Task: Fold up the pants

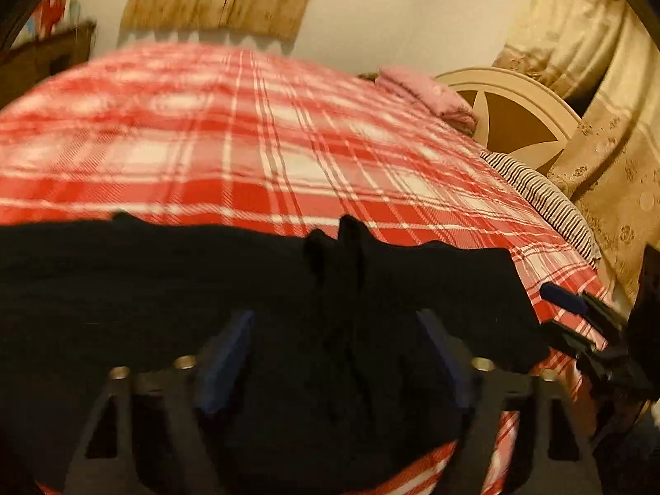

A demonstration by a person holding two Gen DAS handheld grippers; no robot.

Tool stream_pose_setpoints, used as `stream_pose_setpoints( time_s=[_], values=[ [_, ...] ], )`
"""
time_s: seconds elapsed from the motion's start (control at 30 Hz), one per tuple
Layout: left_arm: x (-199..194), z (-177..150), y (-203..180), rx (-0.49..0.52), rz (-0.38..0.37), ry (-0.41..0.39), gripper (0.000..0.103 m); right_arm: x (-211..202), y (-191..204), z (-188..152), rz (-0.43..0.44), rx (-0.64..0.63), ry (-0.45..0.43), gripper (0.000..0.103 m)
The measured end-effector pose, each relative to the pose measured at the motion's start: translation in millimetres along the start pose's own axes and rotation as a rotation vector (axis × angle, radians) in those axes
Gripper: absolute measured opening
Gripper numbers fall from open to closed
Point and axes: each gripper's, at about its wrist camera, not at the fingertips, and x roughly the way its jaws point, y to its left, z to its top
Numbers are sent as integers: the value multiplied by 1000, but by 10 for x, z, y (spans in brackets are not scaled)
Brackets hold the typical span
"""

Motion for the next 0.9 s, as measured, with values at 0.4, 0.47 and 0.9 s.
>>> stream_pose_setpoints(
  time_s=[0.4,0.47,0.9],
  values=[
    [-252,1,53,23,26,20,12,66,-154,-97,10,53,1,76],
    [-246,-30,148,15,58,25,12,99,-147,-100,12,54,10,78],
    [-898,15,485,187,338,-50,45,311,-198,-250,-36,56,122,85]
  ],
)
